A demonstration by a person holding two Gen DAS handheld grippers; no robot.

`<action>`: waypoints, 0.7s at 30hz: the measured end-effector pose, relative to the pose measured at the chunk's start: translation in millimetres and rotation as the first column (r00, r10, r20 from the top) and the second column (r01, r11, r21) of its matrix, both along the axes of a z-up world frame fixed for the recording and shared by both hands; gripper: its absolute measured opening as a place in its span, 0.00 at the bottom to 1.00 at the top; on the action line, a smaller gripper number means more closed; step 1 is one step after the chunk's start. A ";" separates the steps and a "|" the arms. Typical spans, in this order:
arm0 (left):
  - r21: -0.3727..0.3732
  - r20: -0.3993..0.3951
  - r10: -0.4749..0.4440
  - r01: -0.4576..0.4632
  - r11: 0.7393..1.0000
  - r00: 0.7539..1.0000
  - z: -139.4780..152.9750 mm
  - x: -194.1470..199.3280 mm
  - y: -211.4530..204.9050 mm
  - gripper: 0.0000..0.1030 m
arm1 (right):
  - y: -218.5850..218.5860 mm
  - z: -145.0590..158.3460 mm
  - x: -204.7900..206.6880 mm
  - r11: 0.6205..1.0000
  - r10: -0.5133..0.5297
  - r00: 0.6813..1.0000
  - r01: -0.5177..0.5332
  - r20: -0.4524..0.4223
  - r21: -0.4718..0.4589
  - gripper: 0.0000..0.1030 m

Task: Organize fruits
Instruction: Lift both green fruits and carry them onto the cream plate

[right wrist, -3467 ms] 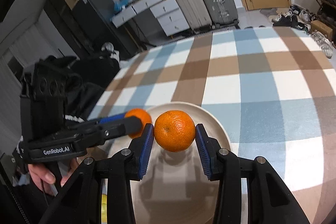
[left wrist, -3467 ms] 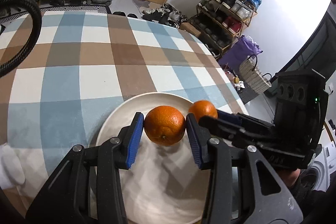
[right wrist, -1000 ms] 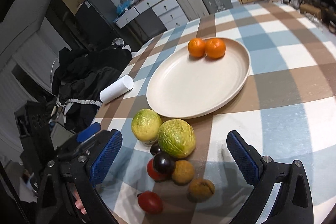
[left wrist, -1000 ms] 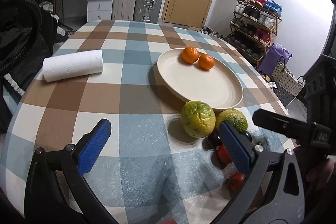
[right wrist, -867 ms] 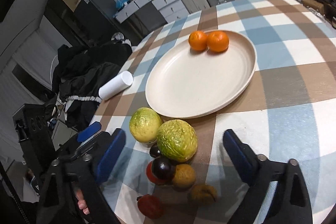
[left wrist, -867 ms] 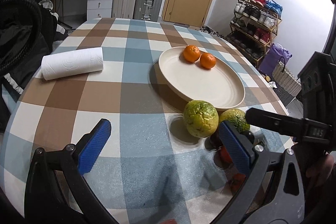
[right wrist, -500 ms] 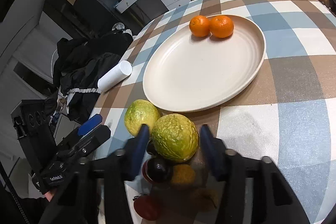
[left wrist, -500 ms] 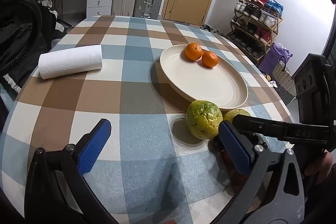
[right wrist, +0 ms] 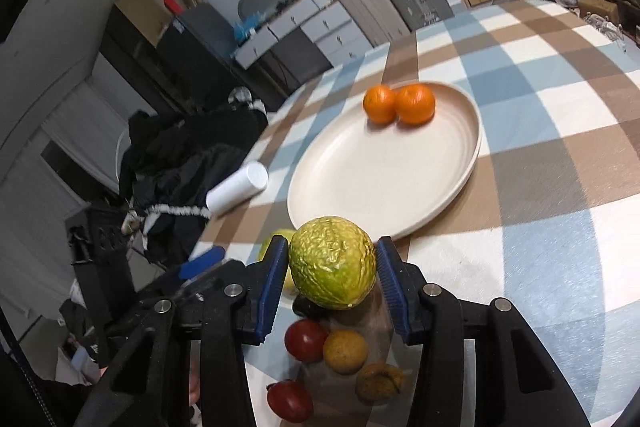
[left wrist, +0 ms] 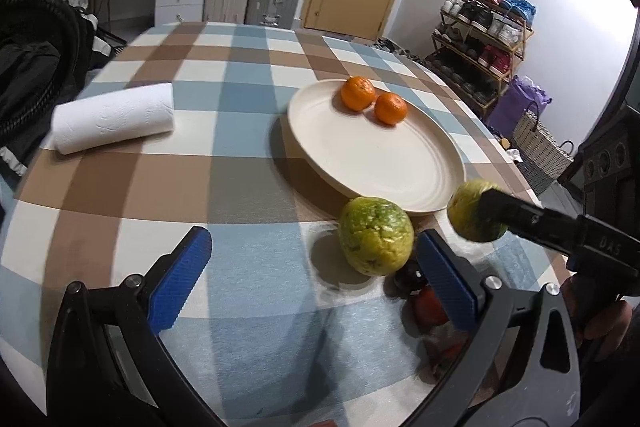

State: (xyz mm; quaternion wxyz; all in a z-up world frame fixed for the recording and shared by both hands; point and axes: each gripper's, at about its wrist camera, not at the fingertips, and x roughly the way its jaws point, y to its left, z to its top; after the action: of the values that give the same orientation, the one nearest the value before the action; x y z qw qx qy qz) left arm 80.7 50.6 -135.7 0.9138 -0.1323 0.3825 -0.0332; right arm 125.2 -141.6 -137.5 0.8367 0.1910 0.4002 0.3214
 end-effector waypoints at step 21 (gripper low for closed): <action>-0.223 -0.064 -0.169 0.151 0.963 0.984 -24.4 41.5 -9.0 0.45 | -27.8 15.3 -17.4 0.999 -0.021 0.996 0.017 0.089 0.042 0.45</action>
State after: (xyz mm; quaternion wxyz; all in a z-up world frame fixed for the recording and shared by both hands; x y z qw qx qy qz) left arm 122.3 41.5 -160.0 0.8717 -0.2013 0.4234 -0.1429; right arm 107.8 -169.3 -122.2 0.8527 0.1974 0.3537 0.3299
